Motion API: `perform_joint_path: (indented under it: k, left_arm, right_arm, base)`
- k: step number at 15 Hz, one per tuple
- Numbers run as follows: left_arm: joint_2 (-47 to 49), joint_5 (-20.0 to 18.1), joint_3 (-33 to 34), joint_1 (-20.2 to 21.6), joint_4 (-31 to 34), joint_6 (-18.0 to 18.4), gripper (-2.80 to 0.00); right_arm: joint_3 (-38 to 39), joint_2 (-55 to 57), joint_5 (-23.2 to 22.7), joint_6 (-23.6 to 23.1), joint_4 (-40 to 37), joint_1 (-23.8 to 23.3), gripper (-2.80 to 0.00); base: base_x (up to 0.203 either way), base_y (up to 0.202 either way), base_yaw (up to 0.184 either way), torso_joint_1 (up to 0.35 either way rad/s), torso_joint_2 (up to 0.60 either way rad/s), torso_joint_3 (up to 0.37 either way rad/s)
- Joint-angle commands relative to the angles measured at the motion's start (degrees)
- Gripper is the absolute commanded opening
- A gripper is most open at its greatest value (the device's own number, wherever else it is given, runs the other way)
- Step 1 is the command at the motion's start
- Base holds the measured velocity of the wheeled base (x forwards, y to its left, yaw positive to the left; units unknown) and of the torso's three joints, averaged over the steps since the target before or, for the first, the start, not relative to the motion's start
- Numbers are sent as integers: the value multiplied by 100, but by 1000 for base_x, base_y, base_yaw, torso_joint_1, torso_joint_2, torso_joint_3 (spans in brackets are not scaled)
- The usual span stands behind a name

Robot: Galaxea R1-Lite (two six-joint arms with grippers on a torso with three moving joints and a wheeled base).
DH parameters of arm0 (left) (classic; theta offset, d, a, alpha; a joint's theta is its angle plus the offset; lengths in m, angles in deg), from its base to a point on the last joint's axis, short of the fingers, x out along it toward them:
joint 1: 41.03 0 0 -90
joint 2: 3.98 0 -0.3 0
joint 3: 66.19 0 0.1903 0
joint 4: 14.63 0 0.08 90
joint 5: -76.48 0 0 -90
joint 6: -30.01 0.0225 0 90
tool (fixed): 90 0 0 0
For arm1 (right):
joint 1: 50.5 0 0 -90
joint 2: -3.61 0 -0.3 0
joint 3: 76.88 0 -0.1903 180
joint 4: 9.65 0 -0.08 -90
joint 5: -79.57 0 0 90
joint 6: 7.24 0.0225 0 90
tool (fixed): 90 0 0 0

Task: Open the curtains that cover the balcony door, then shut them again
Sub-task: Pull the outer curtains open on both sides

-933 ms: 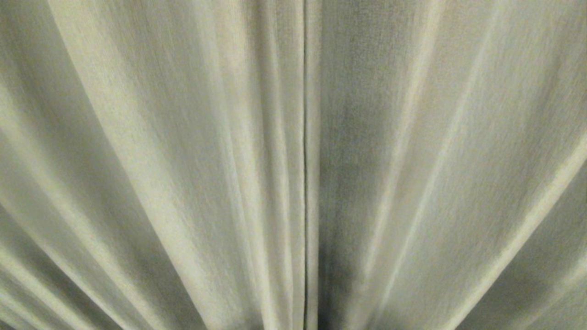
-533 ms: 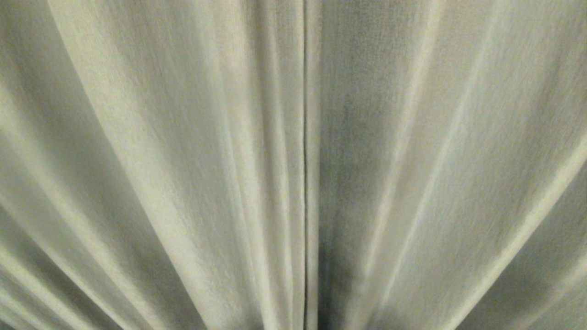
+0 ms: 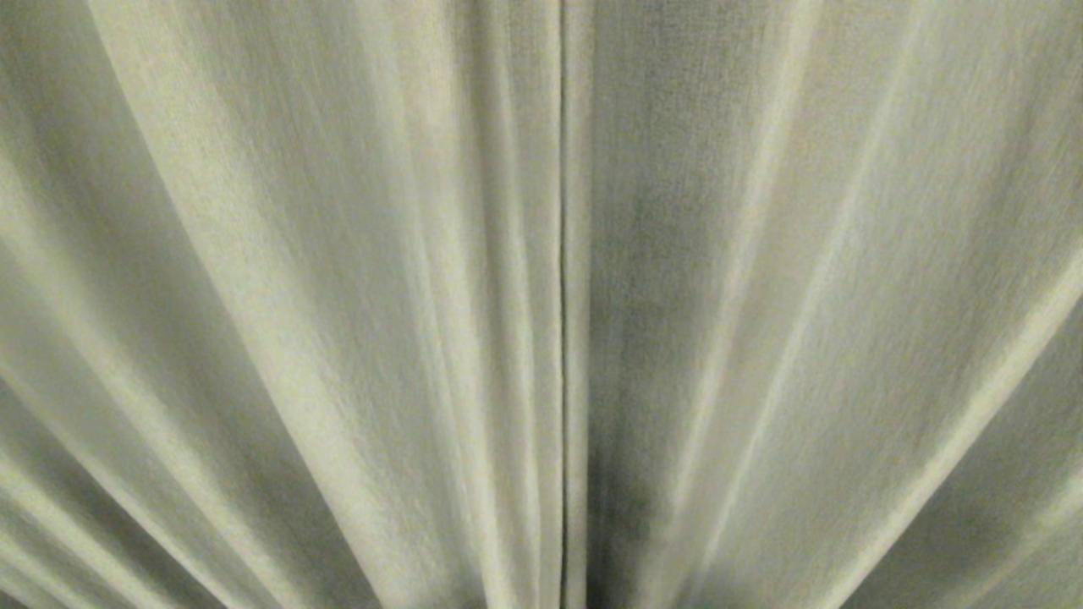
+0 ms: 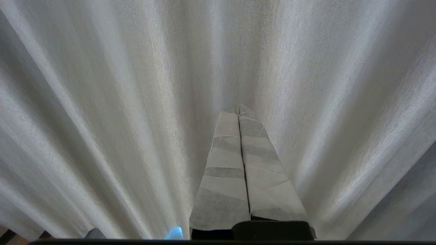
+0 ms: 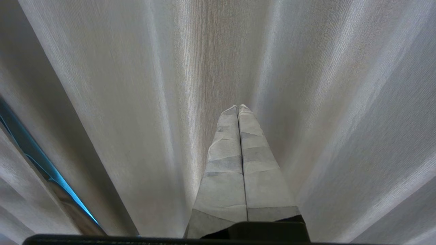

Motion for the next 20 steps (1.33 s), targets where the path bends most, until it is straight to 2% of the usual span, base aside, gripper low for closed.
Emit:
perform_joint_path:
  k: [1,7,11,20]
  left_arm:
    - [-2,2,0,2,-1,-1,-280]
    - [-2,2,0,2,-1,-1,-280]
    - [-2,2,0,2,-1,-1,-280]
    - [-2,2,0,2,-1,-1,-280]
  right_arm:
    - [0,-2,9,-1,-4,1,-280]
    - [0,-2,-1,25,21,1,-280]
    - [-211,139,-9,-130,30,1,-280]
    - [-1412,1251,47,-147,168,-110,-280]
  base:
    - [0,0,0,0,0,0]
    - [0,0,0,0,0,0]
    - [0,0,0,0,0,0]
    - [0,0,0,0,0,0]
